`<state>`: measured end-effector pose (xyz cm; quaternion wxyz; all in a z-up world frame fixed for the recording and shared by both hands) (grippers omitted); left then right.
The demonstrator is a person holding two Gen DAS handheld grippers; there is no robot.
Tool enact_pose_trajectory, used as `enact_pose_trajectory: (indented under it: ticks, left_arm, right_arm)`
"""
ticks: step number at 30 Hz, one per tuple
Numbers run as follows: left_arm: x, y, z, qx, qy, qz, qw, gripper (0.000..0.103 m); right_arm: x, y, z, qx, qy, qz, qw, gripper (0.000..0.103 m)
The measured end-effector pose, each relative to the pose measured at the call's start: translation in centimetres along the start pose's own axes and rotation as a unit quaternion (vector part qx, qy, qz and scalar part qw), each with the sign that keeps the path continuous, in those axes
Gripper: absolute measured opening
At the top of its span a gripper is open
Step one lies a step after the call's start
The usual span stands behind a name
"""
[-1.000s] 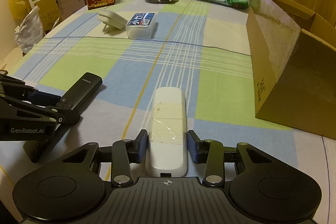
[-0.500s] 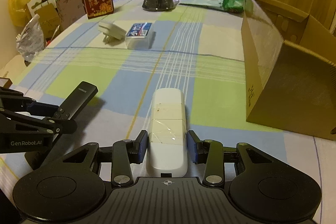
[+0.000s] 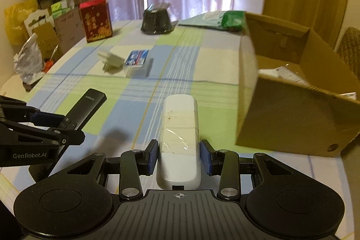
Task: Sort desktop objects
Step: 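Carry the black and white remotes over the cardboard box with both tools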
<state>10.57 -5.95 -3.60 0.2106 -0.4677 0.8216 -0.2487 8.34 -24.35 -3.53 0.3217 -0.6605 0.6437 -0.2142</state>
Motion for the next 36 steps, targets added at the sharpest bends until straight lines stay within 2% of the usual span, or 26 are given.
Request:
enact_pose_trajectory:
  ticks: [12,27,36]
  left_arm:
    - [3.6,-3.2,-2.1,0.035,0.018,0.029,0.9988,0.034]
    - [7.6,-9.4,-2.9,0.081,0.053,0.063,0.9933,0.034]
    - [11.1,-14.8,-2.7,0.116,0.079,0.089,0.9861,0.034]
  right_arm:
    - [2.2,-1.5,-4.1,0.046,0.017,0.021,0.999,0.039]
    - [6.3,-4.7,-7.2,0.09,0.043,0.044,0.994,0.039]
    - [10.8,-7.6,-7.4,0.114,0.069,0.061,0.989,0.039]
Point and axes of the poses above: each gripper's, at about its wrist camera, not at the fingertips, and z roughly the way its jaws point, x to its right, y to its underside, the point moved 1 cm from there along z, roughly the way its jaws point, and after that the axes turned 8 degrees about z, right-handed, at the moved point
